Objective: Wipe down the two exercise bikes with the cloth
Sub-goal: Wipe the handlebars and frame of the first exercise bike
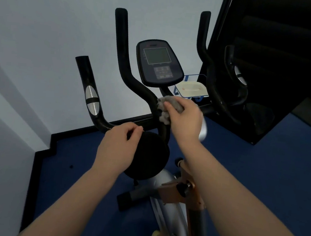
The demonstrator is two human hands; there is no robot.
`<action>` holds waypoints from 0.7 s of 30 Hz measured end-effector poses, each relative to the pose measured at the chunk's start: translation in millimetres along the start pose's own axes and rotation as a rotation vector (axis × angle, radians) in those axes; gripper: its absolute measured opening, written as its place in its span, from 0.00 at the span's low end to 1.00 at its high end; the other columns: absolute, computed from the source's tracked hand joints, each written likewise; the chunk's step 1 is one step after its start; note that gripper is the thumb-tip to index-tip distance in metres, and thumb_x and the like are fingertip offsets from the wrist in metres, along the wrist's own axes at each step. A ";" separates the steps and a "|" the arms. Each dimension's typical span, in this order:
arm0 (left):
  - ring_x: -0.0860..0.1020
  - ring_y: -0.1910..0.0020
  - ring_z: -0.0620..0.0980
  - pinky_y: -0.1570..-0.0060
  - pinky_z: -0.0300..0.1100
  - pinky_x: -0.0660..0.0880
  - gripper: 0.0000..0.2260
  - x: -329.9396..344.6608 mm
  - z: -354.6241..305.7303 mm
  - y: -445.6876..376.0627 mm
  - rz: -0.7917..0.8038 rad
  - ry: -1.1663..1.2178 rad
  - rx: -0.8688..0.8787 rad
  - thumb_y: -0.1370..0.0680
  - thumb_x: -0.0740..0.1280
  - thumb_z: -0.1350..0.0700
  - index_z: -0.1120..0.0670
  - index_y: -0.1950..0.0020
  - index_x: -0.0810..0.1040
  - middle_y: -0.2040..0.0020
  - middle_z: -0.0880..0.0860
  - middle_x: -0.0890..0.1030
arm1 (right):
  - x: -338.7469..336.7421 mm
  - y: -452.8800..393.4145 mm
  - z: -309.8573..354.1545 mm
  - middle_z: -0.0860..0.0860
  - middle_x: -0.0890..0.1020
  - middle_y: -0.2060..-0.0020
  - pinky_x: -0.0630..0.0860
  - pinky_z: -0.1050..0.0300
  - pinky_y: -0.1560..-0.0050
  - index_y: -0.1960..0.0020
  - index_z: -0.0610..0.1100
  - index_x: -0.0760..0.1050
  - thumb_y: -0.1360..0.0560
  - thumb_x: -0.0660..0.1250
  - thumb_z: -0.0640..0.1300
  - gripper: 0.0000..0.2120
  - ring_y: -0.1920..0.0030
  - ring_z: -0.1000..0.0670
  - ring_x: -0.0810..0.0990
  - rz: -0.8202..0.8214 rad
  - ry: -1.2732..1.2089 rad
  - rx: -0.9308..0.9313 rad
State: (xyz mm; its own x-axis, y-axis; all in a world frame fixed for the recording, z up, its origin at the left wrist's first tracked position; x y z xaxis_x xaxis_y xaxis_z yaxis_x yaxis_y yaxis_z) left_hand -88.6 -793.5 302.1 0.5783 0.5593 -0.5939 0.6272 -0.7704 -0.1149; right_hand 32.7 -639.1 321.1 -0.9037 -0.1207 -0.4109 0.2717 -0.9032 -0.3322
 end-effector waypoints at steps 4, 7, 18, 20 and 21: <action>0.78 0.61 0.41 0.58 0.48 0.78 0.10 -0.9 3.3 0.2 -0.005 0.034 -0.026 0.20 0.62 0.46 0.44 0.58 0.80 0.64 0.43 0.81 | -11.3 24.7 -9.9 0.55 0.80 0.50 0.62 0.64 0.67 0.44 0.51 0.82 0.23 0.68 0.50 0.10 0.52 0.54 0.77 -0.137 0.310 -0.070; 0.78 0.61 0.41 0.57 0.49 0.78 0.10 -0.8 2.1 -0.2 0.007 0.025 -0.022 0.20 0.62 0.46 0.44 0.58 0.80 0.63 0.44 0.81 | -14.3 22.8 -12.7 0.53 0.80 0.46 0.59 0.63 0.69 0.42 0.50 0.81 0.22 0.66 0.52 0.12 0.52 0.52 0.78 -0.099 0.434 -0.083; 0.78 0.61 0.42 0.58 0.48 0.78 0.10 -0.2 -2.2 1.0 0.019 -0.007 0.000 0.19 0.61 0.46 0.44 0.56 0.79 0.62 0.44 0.80 | -8.0 25.6 -16.0 0.52 0.75 0.46 0.67 0.69 0.53 0.40 0.47 0.80 0.20 0.64 0.51 0.14 0.51 0.57 0.73 -0.001 0.032 0.088; 0.78 0.61 0.42 0.59 0.48 0.77 0.10 0.0 -3.0 0.6 0.022 -0.021 0.009 0.19 0.61 0.46 0.45 0.56 0.79 0.62 0.44 0.80 | -2.5 9.1 -5.7 0.48 0.78 0.45 0.70 0.63 0.45 0.41 0.46 0.81 0.21 0.66 0.50 0.13 0.47 0.53 0.76 0.019 0.029 0.067; 0.78 0.61 0.42 0.60 0.47 0.77 0.10 0.0 -2.8 0.6 0.020 -0.024 0.008 0.19 0.61 0.46 0.45 0.56 0.79 0.62 0.44 0.80 | 1.6 1.7 -1.0 0.48 0.78 0.46 0.71 0.60 0.42 0.42 0.46 0.82 0.21 0.66 0.49 0.12 0.45 0.52 0.76 0.030 0.026 0.065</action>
State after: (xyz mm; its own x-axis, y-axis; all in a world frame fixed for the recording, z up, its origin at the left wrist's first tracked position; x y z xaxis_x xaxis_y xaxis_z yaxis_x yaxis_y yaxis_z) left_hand -86.7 -793.1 304.3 0.5776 0.5363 -0.6154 0.6112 -0.7839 -0.1095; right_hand 32.0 -640.4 319.0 -0.8865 -0.1379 -0.4418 0.2756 -0.9242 -0.2645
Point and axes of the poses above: each hand's wrist, its own y-axis away from the middle knuckle, its own x-axis out of the palm, z = x × y, the point moved 7 cm from there along -y, towards the middle knuckle
